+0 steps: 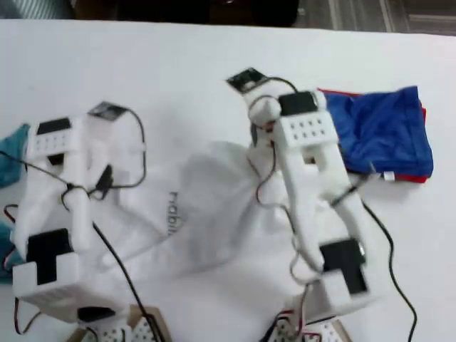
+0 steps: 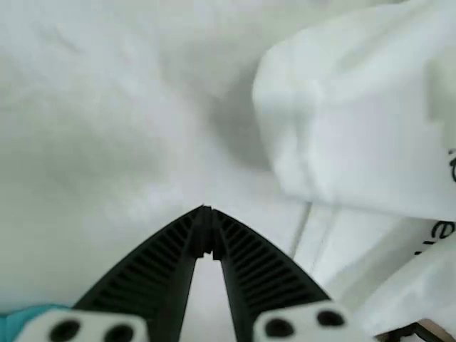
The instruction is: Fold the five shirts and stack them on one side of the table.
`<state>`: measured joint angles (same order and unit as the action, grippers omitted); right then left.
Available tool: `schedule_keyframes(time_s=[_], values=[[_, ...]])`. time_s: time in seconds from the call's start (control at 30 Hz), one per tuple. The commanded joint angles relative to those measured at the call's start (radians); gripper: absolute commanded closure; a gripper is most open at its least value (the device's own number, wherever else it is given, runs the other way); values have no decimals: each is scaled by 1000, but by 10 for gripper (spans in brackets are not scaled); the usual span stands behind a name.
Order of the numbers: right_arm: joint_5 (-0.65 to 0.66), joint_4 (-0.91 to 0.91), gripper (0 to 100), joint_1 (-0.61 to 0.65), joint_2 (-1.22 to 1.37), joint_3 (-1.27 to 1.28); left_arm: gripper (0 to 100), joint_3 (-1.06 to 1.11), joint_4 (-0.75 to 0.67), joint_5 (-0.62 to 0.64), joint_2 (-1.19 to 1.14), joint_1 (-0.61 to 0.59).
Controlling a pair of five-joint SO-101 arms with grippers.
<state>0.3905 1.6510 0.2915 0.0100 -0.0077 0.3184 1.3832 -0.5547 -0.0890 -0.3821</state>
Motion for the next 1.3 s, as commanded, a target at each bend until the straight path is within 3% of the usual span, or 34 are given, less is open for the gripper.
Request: schedule_keyframes(time_s=[0.0,0.17,0.33,0.47,0.57,0.7,0.8,1.0,1.17,1.27], values=[[23,19,978,-13,-206,155,973,-8,-17,6,23,14],[187,-107,978,-18,-361,532,974,-90,11,9,-12,14],[342,-265,974,-70,-515,845,972,-351,166,37,-74,44],[344,-355,899,-177,-608,948,884,-613,272,55,-218,120],[351,-366,814,-262,-668,964,784,-863,338,153,-381,183],[348,-364,806,-354,-780,964,789,-1218,402,238,-597,253],[344,-367,810,-409,-891,968,789,-1330,404,245,-698,319],[344,-363,810,-490,-1043,974,789,-1314,402,244,-767,434],[350,-366,810,-561,-1084,976,790,-1099,404,239,-772,405],[351,-369,810,-570,-1078,976,790,-943,405,133,-741,364]])
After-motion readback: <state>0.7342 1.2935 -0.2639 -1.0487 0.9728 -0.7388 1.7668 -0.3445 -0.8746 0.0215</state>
